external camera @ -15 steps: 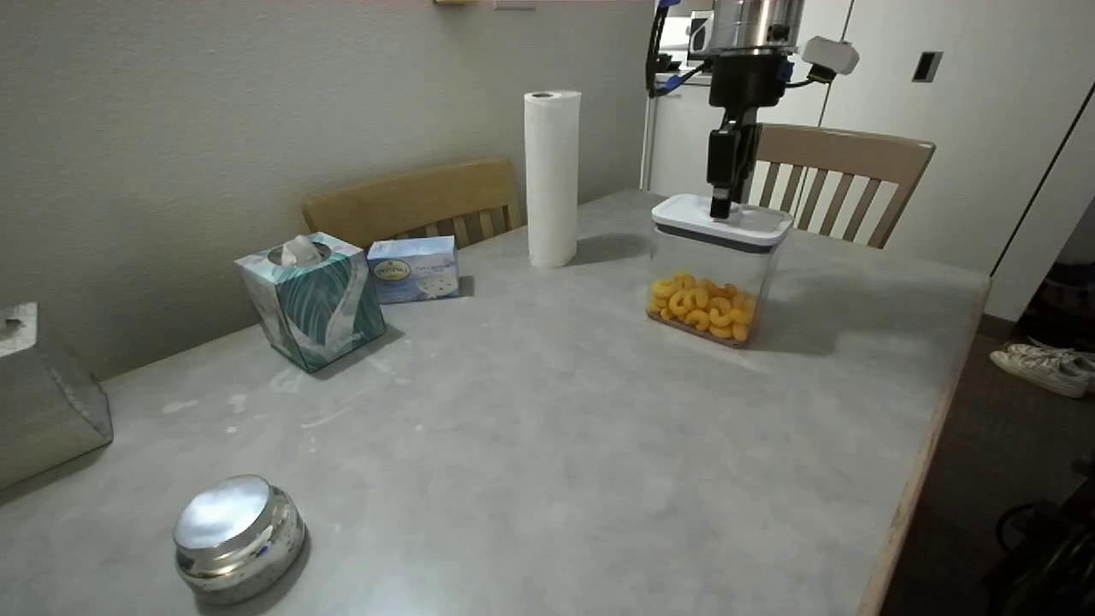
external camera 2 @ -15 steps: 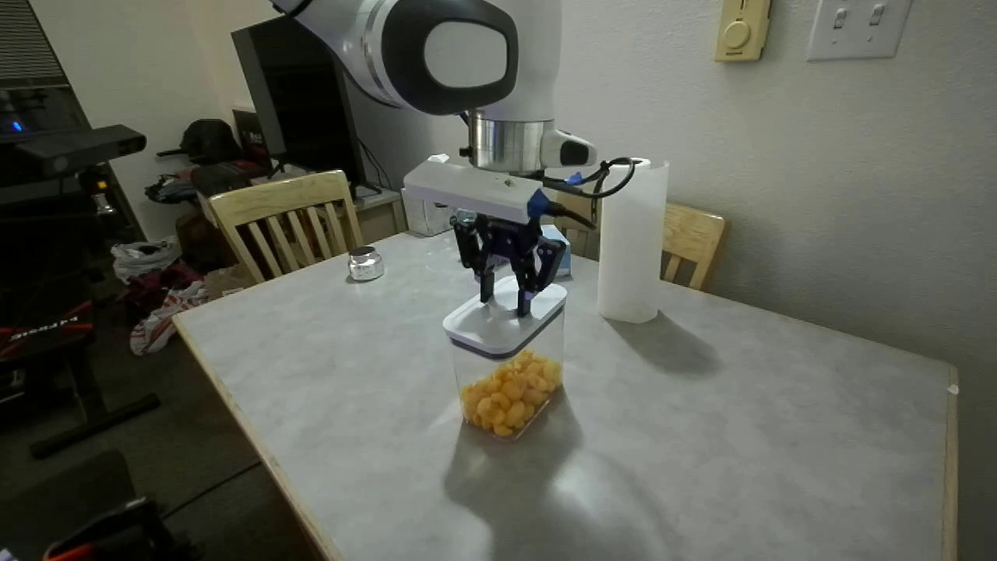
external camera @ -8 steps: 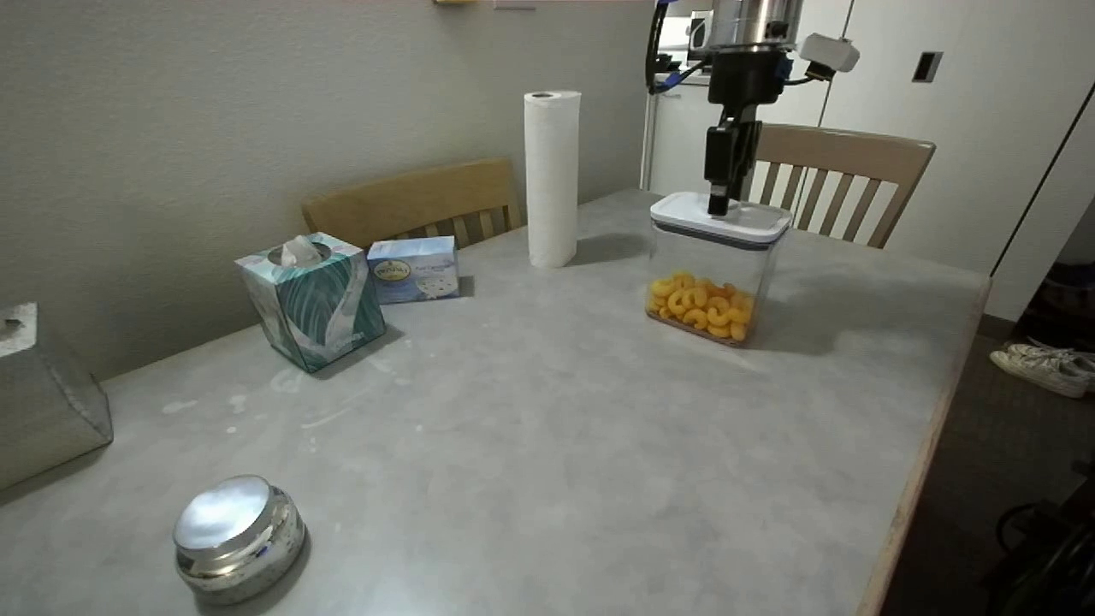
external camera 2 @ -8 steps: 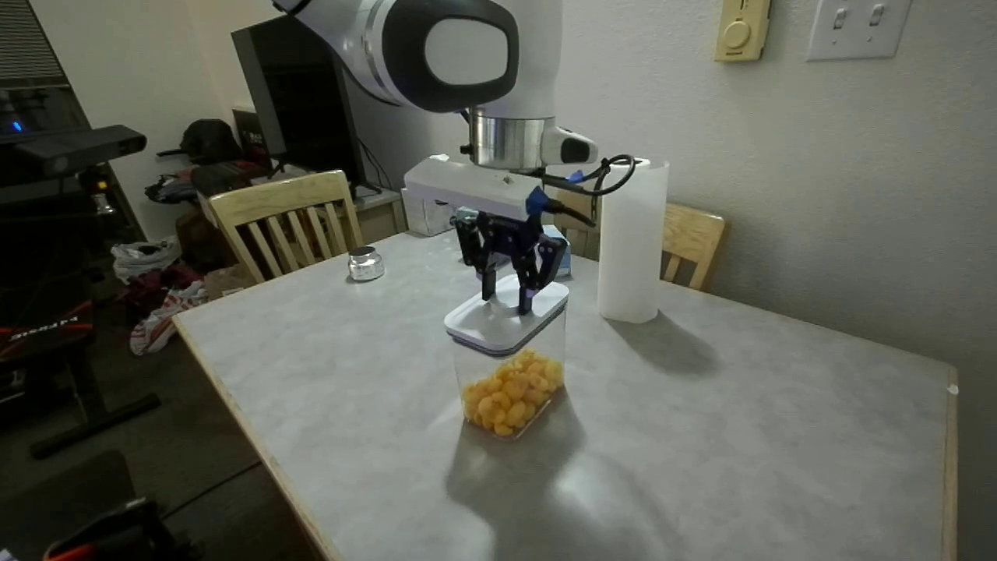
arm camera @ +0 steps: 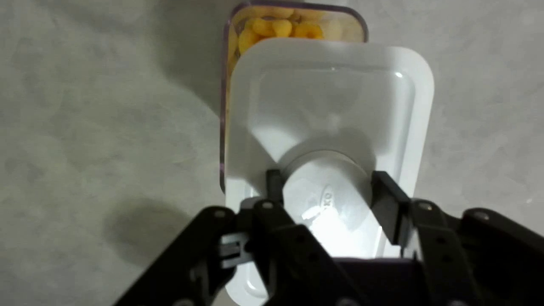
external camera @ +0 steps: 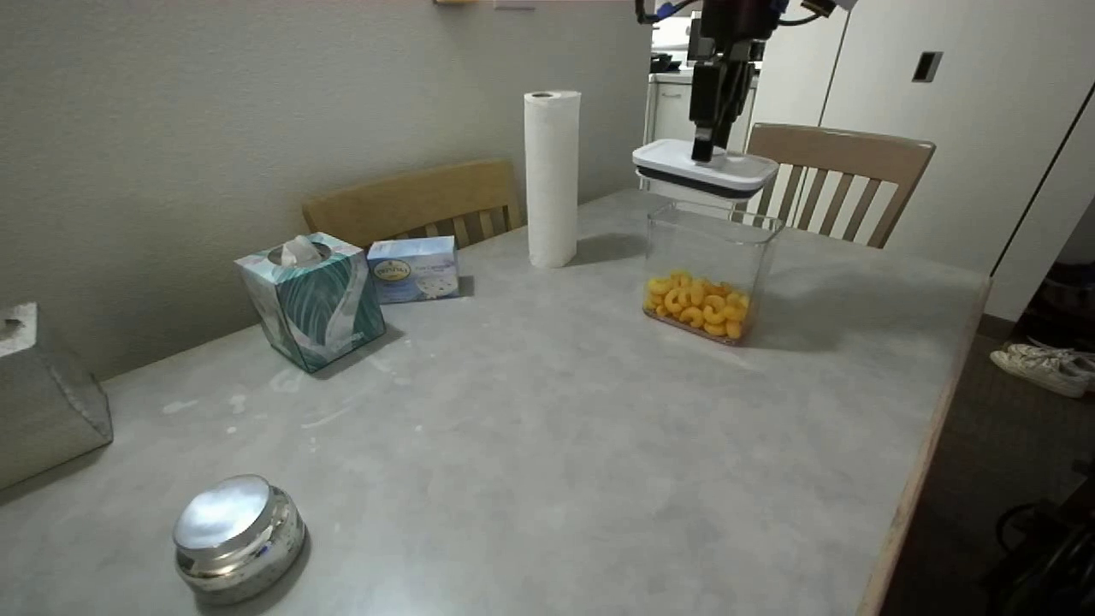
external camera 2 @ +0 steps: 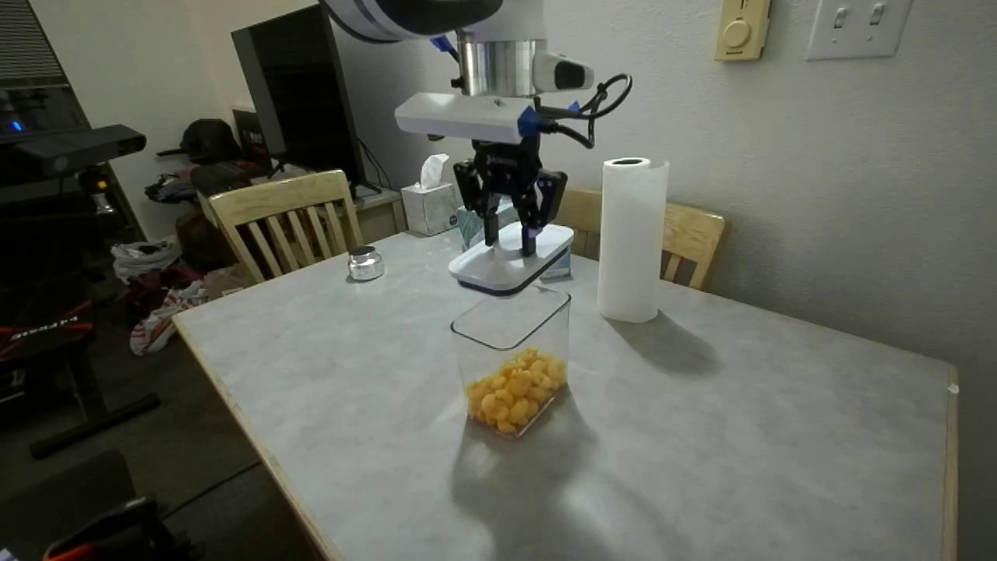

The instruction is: Push the button then take the lid off the container

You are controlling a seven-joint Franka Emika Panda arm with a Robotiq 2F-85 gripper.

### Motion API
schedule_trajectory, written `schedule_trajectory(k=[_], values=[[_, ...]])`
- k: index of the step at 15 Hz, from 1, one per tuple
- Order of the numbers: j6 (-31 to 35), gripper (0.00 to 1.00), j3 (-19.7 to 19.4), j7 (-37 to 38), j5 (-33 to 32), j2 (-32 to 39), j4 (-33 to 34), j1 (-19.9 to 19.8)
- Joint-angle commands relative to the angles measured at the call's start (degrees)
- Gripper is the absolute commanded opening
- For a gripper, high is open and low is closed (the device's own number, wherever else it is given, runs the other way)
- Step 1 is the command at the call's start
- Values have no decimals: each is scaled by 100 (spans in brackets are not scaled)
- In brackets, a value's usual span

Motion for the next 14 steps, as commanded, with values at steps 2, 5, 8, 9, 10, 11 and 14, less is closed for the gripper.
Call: schedule_trajectory(k=[2,5,8,9,10,11,14], values=[[-351,29,73,161,47,-175,188,98],[-289,29,99,282,5,-189,177,212],[-198,29,143,401,-26,-174,107,326],[-153,29,164,495,-19,-158,93,374],[-123,29,182,589,-13,-139,90,418],[-70,29,196,751,-43,-98,95,486],[49,29,211,1414,-164,73,152,713]])
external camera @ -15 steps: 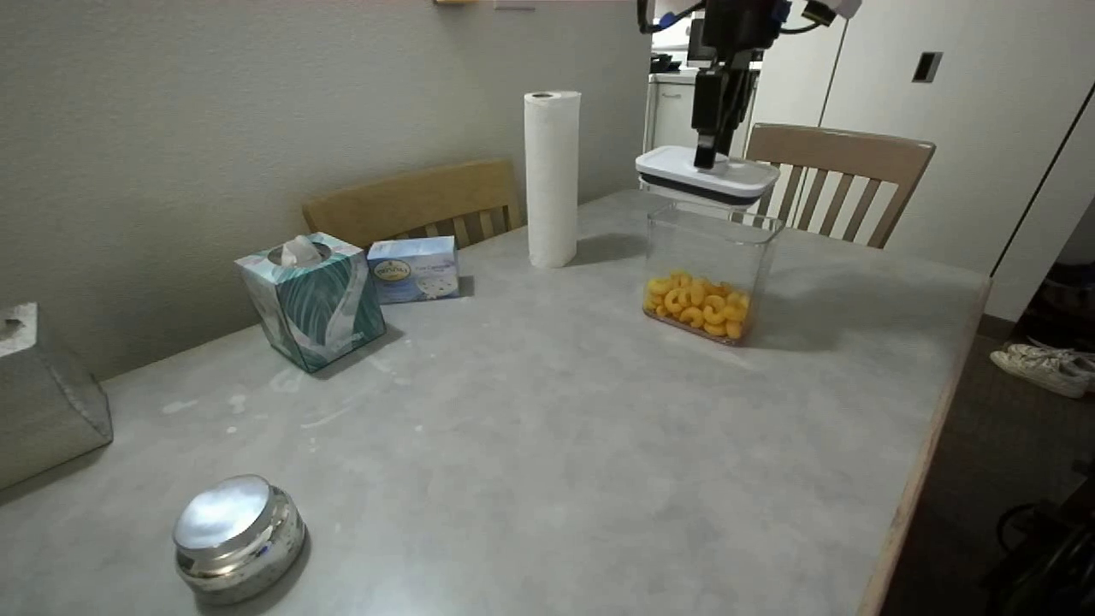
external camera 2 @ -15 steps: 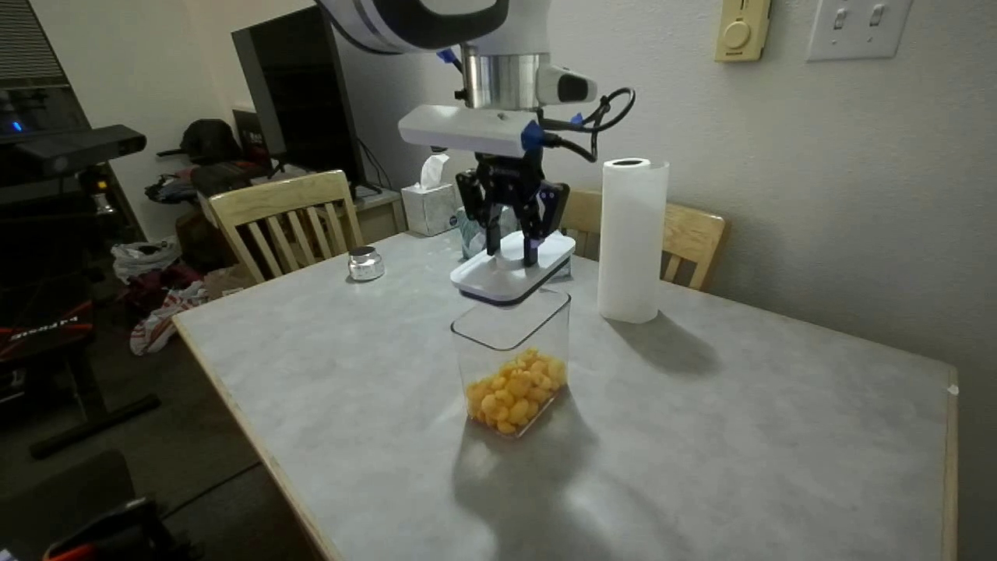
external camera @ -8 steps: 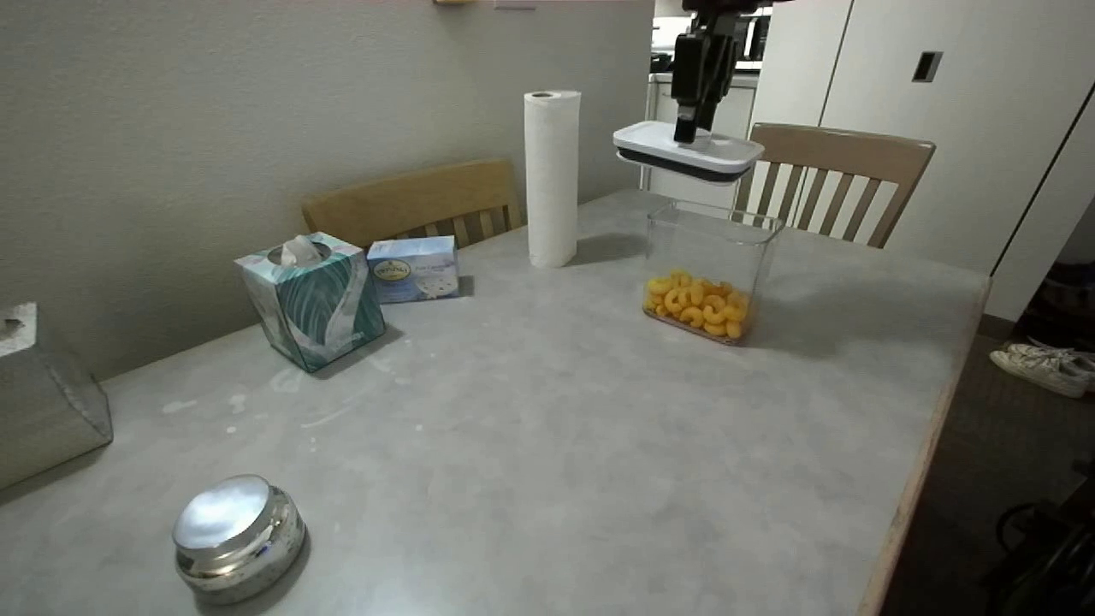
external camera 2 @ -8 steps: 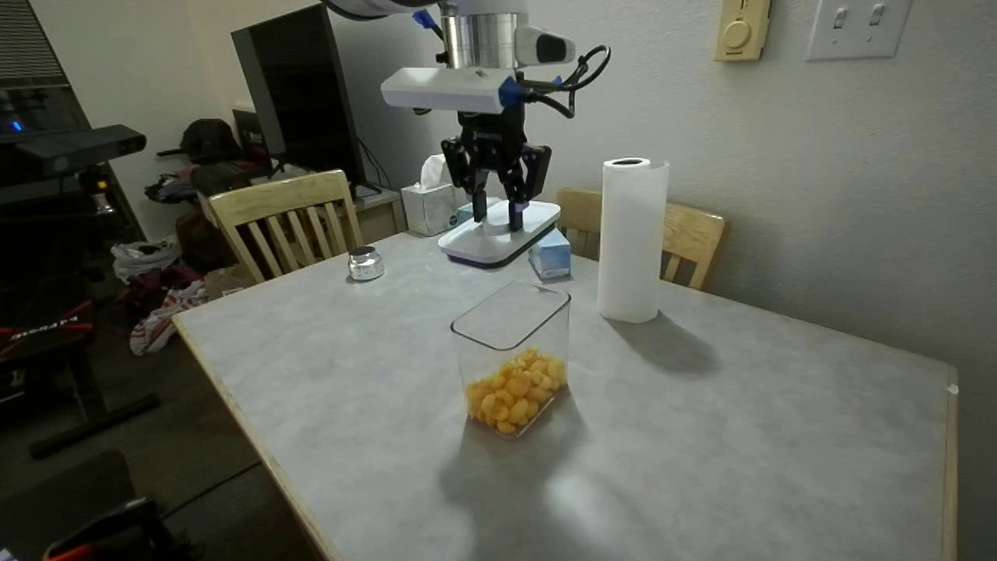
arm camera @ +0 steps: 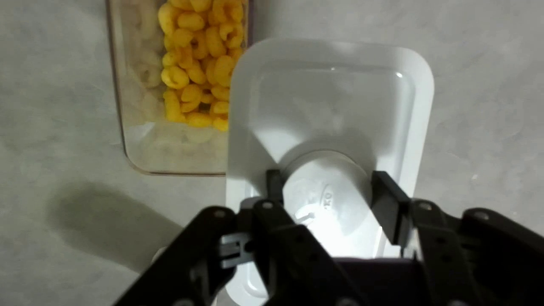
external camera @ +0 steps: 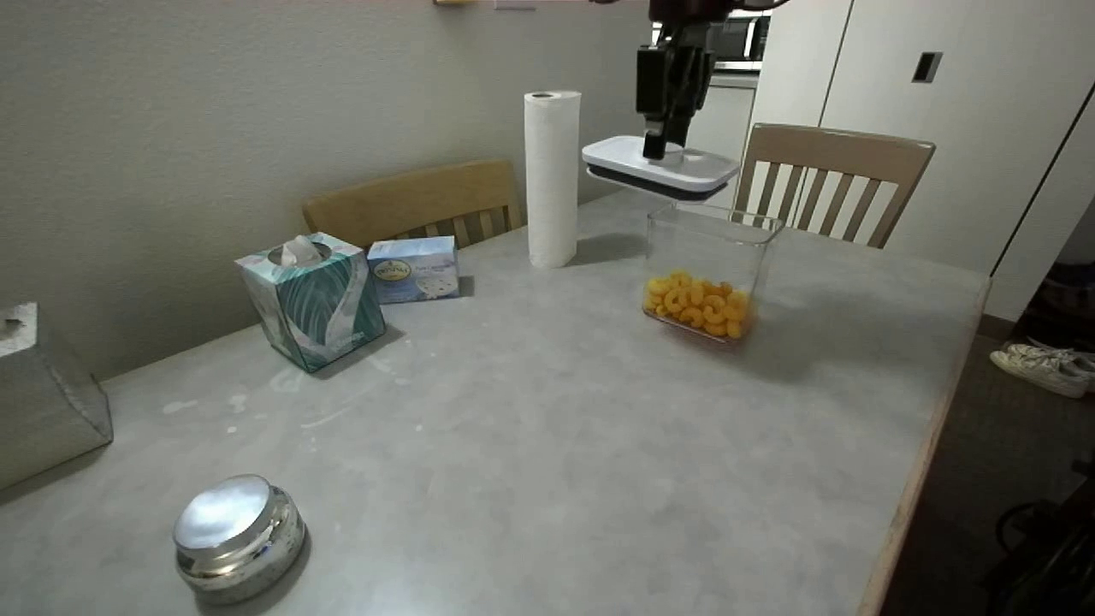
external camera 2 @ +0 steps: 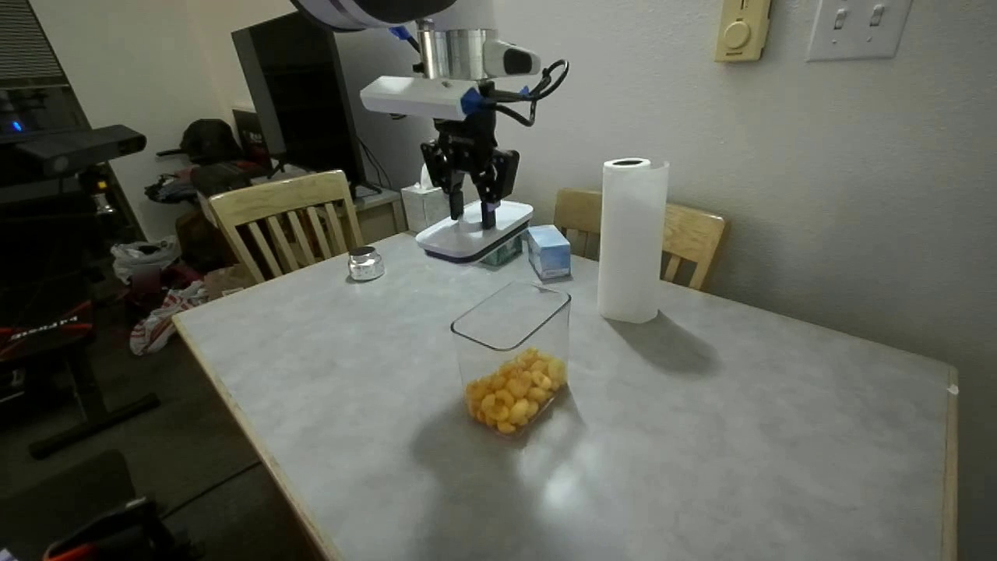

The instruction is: Push the button then take the lid off the container

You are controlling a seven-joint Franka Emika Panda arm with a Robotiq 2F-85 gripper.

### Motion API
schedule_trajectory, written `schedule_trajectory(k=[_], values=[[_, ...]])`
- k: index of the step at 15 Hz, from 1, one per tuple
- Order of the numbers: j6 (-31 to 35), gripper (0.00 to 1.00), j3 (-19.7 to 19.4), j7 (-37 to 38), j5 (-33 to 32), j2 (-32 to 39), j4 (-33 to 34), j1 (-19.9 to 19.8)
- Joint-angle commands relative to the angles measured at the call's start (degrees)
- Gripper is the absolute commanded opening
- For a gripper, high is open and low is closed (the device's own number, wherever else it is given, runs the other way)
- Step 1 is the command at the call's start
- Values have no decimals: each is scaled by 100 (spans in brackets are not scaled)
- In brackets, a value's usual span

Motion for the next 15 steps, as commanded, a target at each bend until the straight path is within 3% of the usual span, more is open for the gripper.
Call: schedule_trajectory(k=[1,10,15], values=[[190,29,35,791,-183,194,48,241],[89,29,-70,2902,-888,1205,457,964],[386,29,85,2743,-695,1709,528,932]])
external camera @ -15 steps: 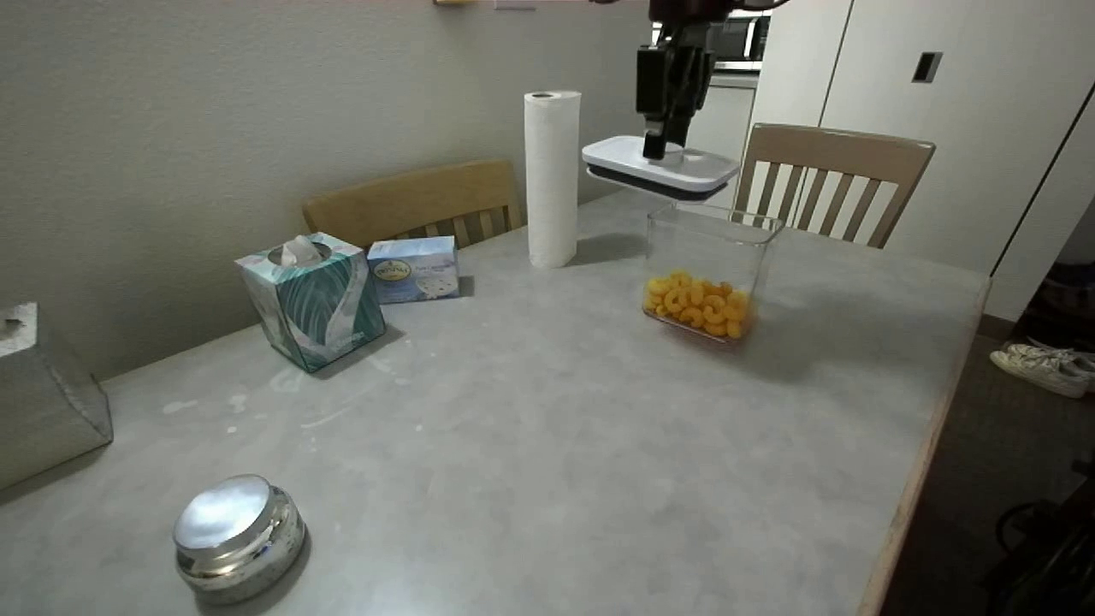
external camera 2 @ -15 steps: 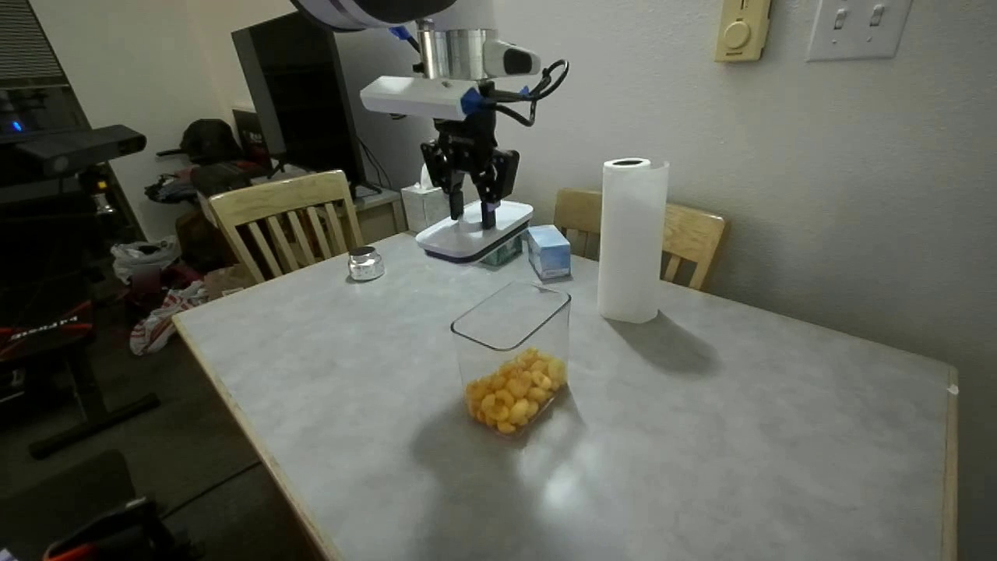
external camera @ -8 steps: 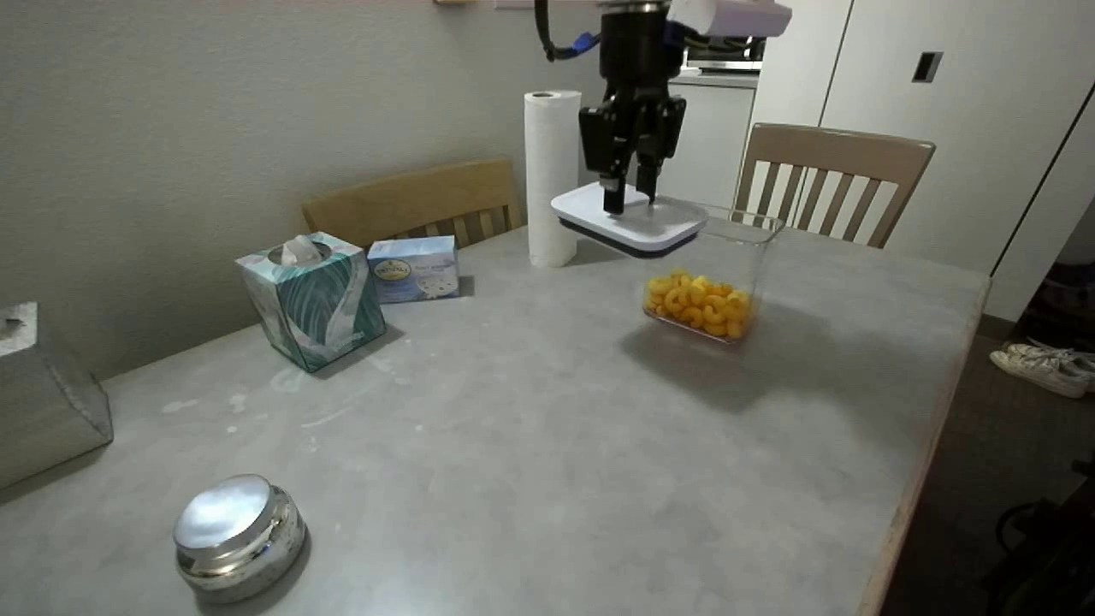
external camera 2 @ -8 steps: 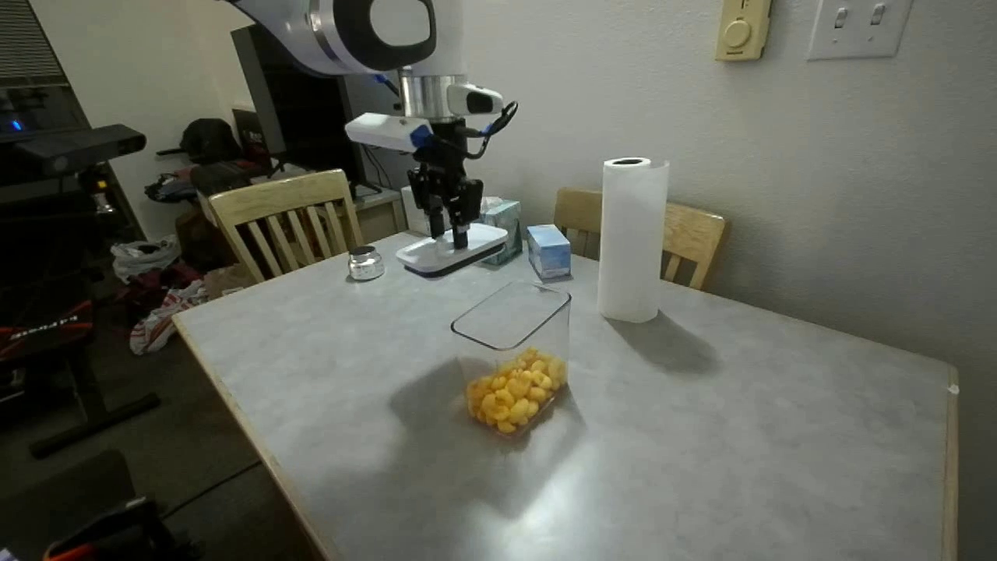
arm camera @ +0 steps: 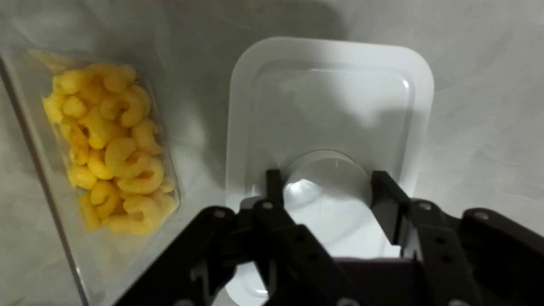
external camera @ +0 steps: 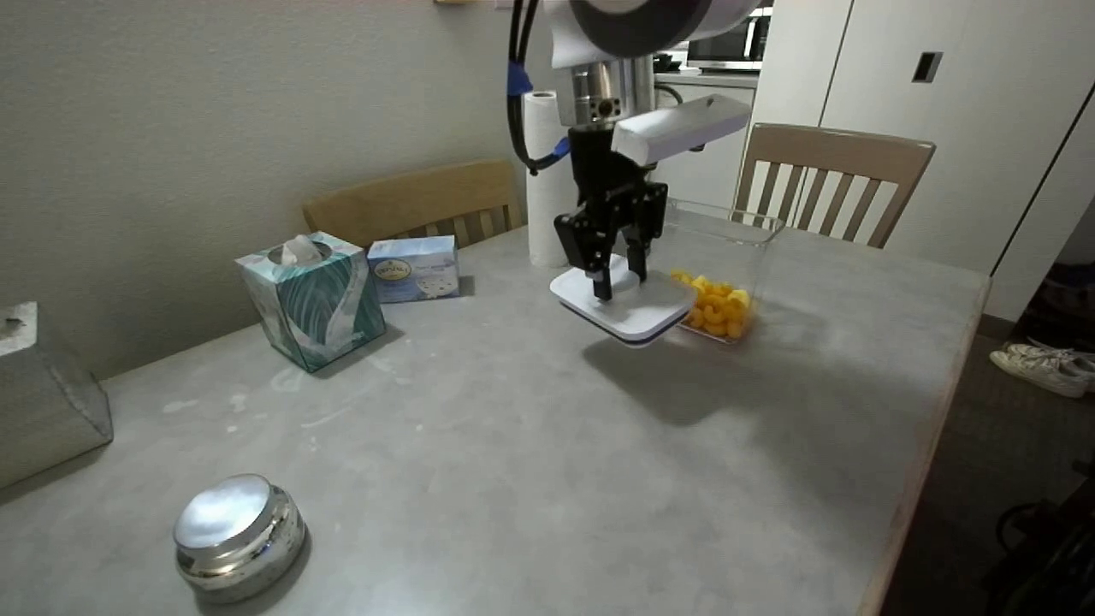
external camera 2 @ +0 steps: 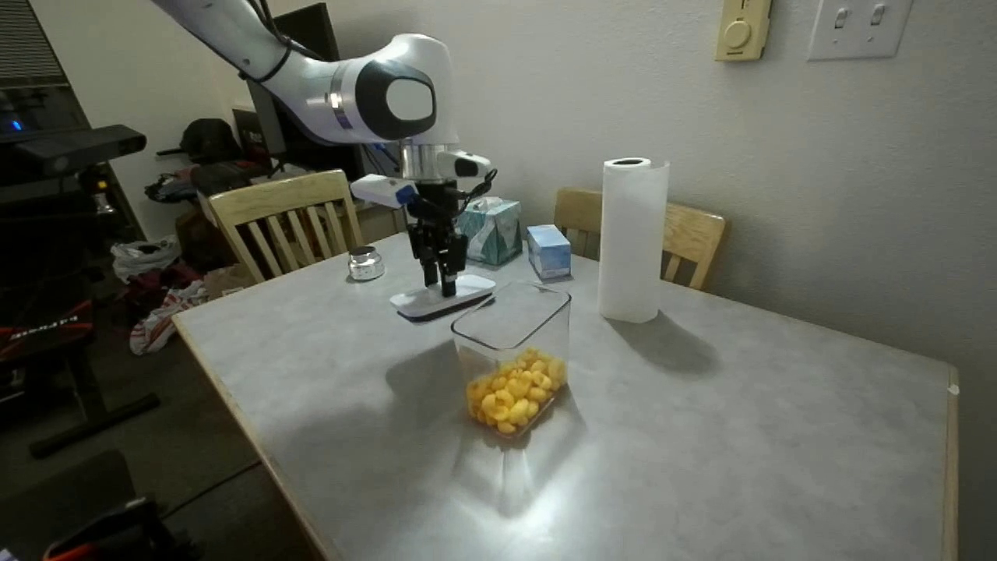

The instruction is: Push the button then take the lid off the container

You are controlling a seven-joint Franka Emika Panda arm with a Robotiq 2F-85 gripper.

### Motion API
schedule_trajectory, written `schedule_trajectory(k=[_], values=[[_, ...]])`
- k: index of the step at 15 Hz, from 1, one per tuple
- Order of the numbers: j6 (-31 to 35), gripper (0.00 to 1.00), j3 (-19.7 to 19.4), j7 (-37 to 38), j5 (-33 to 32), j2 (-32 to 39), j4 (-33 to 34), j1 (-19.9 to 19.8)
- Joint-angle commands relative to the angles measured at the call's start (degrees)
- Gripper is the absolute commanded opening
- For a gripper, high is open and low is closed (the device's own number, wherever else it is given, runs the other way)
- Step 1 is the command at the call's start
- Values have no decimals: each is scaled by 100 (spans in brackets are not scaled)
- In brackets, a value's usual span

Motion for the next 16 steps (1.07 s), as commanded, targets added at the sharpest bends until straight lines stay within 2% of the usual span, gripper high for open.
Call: schedule_trajectory(k=[1,7,16], values=[[369,29,131,-282,206,341,156,-97],[964,29,381,-1049,657,580,36,-269],[926,29,570,-1724,904,687,-78,-389]])
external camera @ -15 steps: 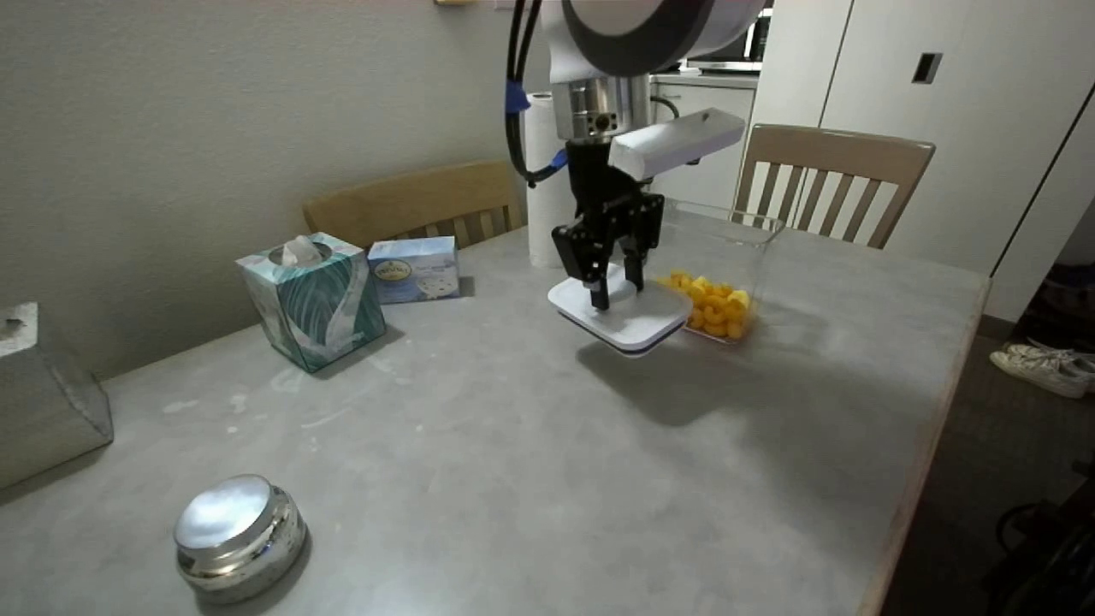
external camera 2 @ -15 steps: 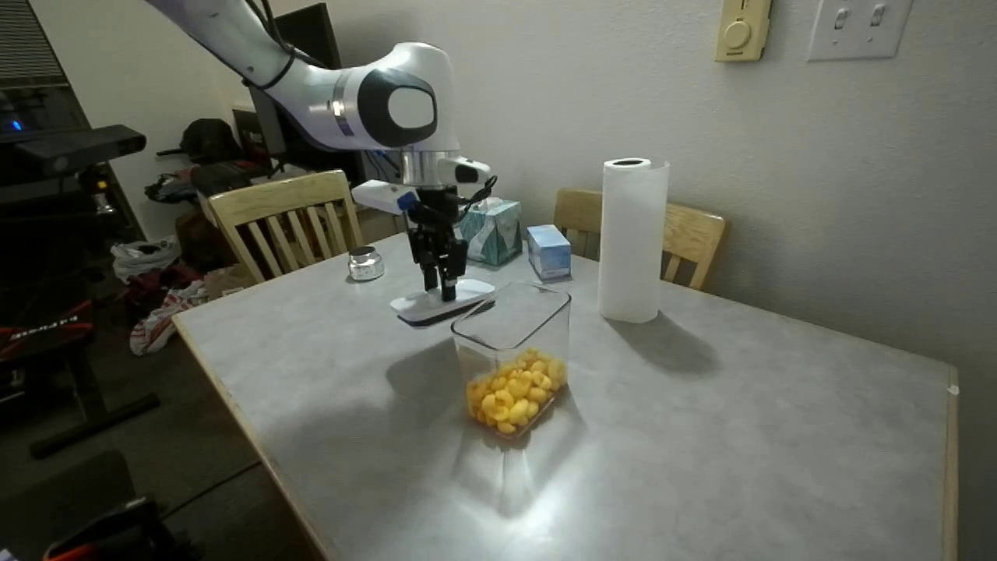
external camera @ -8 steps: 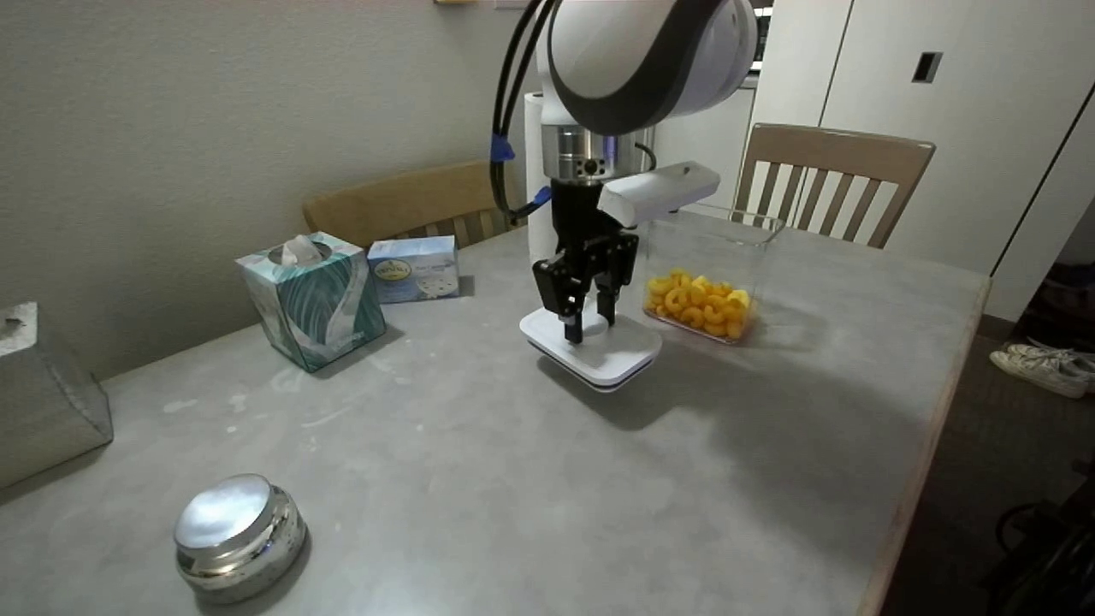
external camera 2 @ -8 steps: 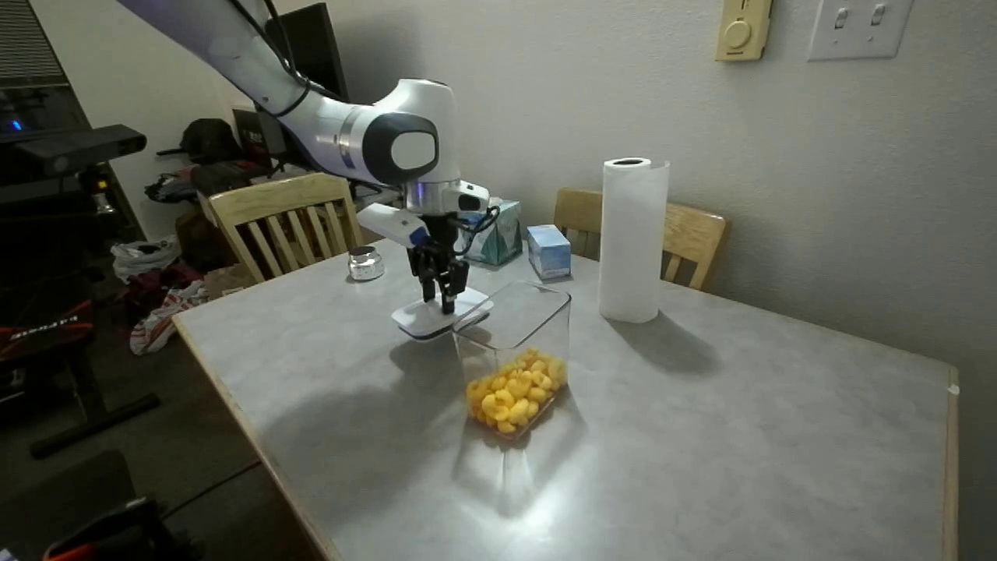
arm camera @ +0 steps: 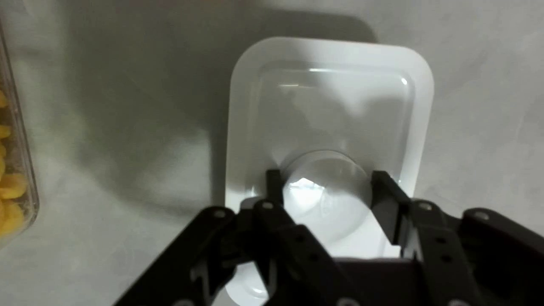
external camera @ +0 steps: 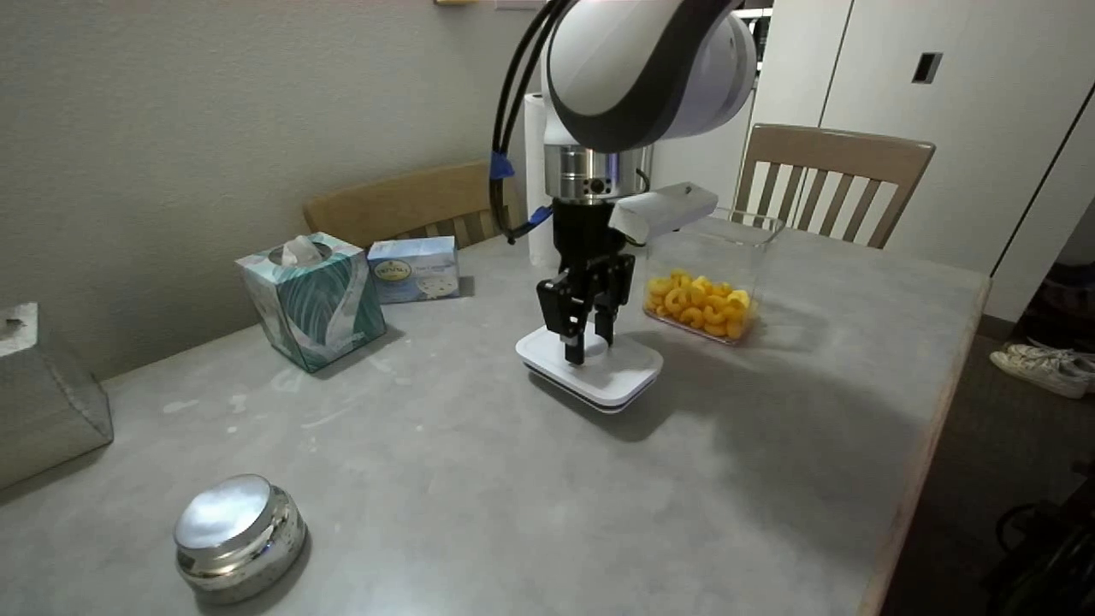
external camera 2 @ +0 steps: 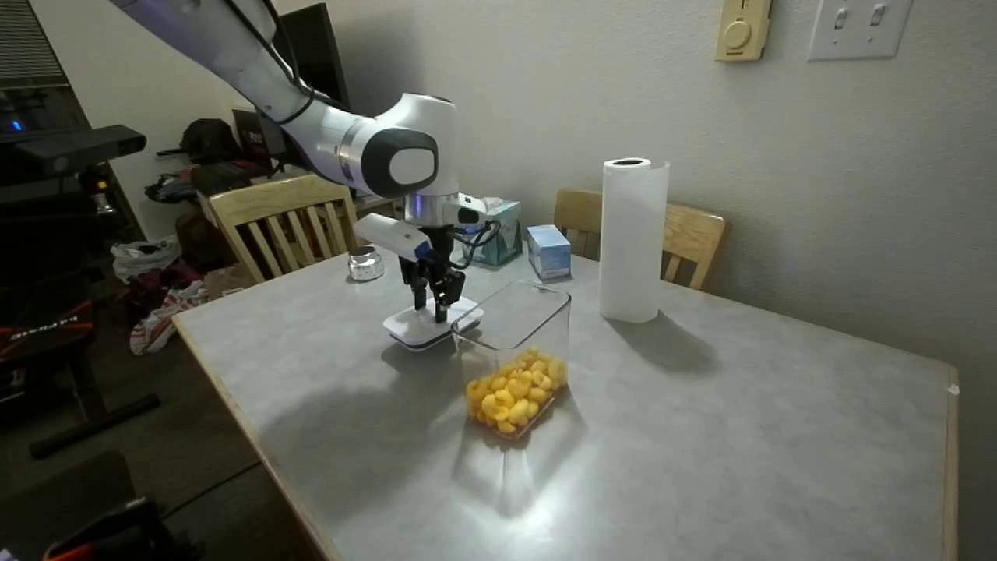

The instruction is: Push the button then take the lid off the container

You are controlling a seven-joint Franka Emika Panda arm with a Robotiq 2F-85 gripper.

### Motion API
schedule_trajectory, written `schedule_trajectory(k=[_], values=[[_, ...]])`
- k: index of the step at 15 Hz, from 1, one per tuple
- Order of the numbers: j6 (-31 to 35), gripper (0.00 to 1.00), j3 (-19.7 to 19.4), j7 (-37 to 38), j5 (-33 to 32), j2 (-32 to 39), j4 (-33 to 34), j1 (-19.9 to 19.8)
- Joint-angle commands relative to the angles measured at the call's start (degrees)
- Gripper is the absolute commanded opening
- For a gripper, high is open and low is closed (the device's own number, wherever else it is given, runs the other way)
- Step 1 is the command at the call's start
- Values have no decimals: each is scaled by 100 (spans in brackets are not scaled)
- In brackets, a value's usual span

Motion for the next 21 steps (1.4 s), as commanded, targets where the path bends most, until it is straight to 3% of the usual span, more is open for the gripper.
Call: schedule_trajectory(k=[1,9,11,12,13,16,21], values=[[17,29,152,-267,124,39,-39,-141],[-52,29,156,-283,95,126,14,-130],[-54,49,158,-287,98,124,21,-133],[-58,69,152,-278,92,119,25,-130],[-58,80,149,-276,90,116,28,-129],[-67,99,134,-267,70,90,55,-124],[-148,100,94,-192,28,-106,105,-102]])
